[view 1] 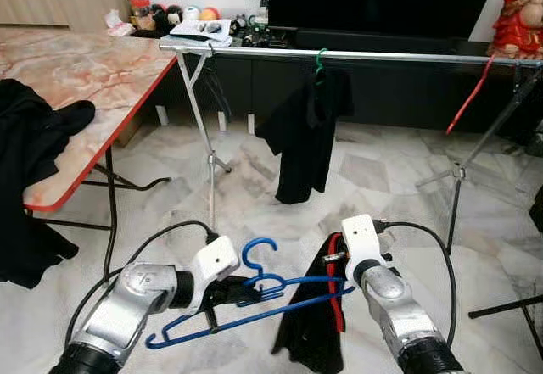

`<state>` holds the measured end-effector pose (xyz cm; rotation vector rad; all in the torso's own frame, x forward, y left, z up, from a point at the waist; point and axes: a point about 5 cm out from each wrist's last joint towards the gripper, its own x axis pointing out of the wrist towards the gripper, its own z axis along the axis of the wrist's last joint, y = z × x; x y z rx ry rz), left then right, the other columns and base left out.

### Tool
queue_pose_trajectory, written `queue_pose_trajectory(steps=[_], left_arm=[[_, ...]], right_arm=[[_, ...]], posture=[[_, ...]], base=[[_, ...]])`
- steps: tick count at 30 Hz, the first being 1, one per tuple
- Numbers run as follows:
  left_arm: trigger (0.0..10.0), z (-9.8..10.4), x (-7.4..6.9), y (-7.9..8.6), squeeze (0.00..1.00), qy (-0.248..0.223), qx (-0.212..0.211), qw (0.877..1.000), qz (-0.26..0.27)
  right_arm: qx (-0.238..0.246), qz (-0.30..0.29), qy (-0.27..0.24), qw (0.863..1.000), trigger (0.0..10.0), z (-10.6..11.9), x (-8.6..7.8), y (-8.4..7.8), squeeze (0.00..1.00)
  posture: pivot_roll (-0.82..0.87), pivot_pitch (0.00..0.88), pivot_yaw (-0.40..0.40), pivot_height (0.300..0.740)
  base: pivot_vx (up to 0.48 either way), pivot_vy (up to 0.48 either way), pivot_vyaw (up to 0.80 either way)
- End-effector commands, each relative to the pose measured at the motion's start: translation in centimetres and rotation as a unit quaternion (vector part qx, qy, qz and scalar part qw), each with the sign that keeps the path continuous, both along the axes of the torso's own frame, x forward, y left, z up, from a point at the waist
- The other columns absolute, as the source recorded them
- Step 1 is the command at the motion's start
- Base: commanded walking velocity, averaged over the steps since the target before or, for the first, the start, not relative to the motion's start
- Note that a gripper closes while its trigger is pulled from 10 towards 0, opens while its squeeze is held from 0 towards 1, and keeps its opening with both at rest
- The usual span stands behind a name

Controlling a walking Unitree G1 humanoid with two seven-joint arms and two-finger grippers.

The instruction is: Hang hanger

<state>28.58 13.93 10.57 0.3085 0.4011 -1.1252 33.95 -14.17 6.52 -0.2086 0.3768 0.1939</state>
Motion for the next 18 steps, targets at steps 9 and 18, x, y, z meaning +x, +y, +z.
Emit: queue_pose_trajectory(steps=[9, 18], left_arm=[[10.0, 0.1, -0.2, 0.8, 0.0, -0.008, 0.038, 0.999, 0.023], [10.0, -0.5, 1.1, 1.7, 0.0, -0.044, 0.074, 0.992, 0.088]], right_arm=[[0.008, -0.006, 0.001, 1.0, 10.0, 0.3, 0.3, -0.1, 0.0], [0.01, -0.004, -0.005, 1.0, 10.0, 0.6, 0.4, -0.1, 0.0]], posture=[[0.12, 0.051, 0.003, 0.74], [0.12, 0.053, 0.004, 0.74]], base=[[0.0, 0.0, 0.0], [0.0, 0.0, 0.0]])
